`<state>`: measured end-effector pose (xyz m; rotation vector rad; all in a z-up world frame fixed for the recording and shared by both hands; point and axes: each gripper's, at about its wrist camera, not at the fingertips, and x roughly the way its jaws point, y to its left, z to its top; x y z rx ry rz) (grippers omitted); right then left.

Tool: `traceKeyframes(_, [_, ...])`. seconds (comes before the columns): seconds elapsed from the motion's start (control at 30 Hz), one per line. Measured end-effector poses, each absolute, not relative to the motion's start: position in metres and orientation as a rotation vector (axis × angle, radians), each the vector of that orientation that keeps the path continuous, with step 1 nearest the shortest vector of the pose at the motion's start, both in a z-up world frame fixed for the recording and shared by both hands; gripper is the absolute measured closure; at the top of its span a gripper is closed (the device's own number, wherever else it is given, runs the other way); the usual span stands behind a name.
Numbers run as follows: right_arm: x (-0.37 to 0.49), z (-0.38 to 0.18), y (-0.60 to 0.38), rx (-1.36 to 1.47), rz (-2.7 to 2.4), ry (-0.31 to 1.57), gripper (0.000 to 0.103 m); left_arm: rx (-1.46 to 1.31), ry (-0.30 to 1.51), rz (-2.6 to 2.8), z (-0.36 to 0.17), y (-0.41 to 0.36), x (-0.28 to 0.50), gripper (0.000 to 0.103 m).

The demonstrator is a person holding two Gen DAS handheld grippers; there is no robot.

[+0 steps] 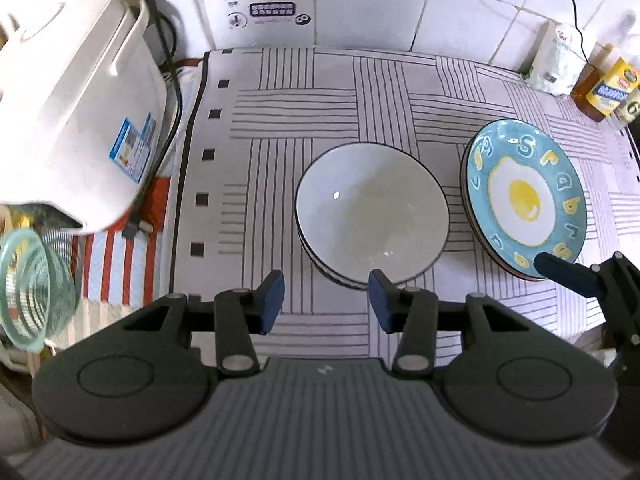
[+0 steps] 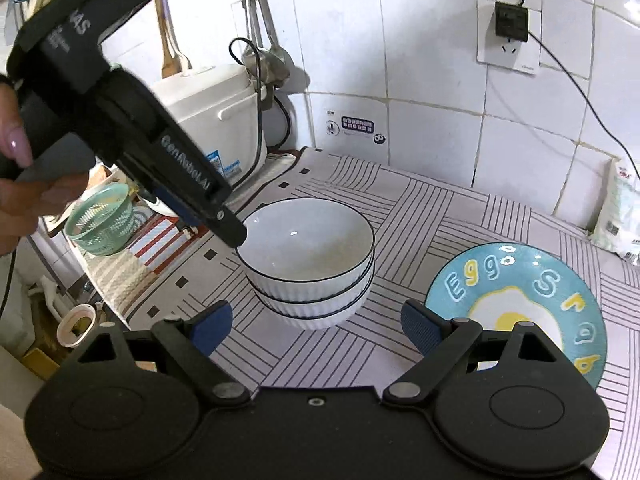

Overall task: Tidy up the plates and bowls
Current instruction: 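Grasp the rim of the three-bowl stack with both grippers and lift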

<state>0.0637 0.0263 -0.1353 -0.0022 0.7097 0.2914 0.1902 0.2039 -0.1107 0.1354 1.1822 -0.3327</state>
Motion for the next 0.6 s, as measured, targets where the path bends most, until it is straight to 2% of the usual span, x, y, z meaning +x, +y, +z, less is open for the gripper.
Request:
traceKeyframes(0.23, [0.059,-0.122,0.003,0.062,0.366,0.730,0.009,0.015,1.172,-0.288,-0.109,0.210,0.168,0.057])
traceKeyframes(0.43, [0.052,-0.121,-0.003,0.012,0.395,0.729,0.009,-0.064,1.126,-0.307,-0.108,0.217,0.152,0.056])
traceKeyframes(0.6, [0.042,-0.124,-0.003,0.030,0.363,0.708,0.009,-0.079,1.049,-0.366,-0.105,0.224,0.143,0.050])
